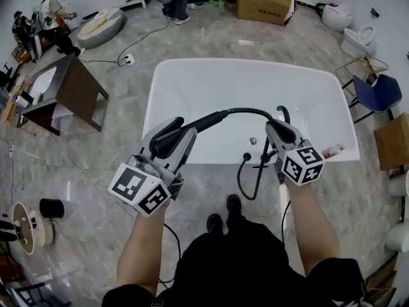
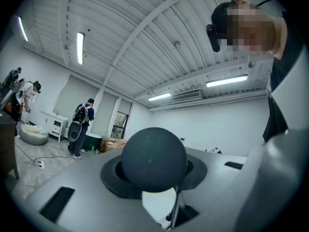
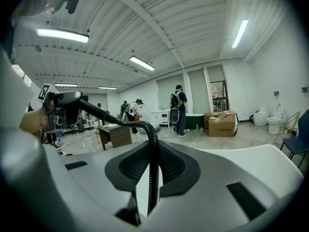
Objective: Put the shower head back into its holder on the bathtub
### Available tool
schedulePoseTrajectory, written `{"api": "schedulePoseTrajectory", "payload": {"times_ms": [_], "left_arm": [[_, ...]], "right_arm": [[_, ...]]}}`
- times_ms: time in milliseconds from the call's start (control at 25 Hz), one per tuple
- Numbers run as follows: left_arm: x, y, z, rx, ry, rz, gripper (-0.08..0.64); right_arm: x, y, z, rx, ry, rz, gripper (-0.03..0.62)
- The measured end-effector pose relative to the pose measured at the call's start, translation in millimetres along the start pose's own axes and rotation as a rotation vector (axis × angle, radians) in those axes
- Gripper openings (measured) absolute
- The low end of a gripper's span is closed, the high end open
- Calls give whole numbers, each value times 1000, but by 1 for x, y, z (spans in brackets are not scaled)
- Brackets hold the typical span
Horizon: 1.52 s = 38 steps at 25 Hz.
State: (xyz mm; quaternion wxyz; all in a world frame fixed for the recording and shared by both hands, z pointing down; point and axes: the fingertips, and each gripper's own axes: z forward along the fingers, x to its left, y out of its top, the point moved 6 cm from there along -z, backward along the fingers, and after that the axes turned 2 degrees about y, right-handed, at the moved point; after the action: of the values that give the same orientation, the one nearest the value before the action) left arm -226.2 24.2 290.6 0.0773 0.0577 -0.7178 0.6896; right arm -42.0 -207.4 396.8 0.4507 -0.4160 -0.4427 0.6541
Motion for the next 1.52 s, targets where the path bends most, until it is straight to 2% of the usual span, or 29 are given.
{"api": "schedulePoseTrajectory", "payload": {"times_ms": [360,840,1400,1520], "left_arm": [[20,6,-1,-60,72,-37,138],[29,40,4,-135,135,15,138],[5,51,39,-149,188,202,140],[4,54,45,-162,196,220,138]], "right_arm": [[-5,43,33,-22,66,-74,64],[-5,104,63,-90,135,-175,64],[-25,132,74,-139,122,-194,66],[-27,140,78,-155,115,-191,66]]}}
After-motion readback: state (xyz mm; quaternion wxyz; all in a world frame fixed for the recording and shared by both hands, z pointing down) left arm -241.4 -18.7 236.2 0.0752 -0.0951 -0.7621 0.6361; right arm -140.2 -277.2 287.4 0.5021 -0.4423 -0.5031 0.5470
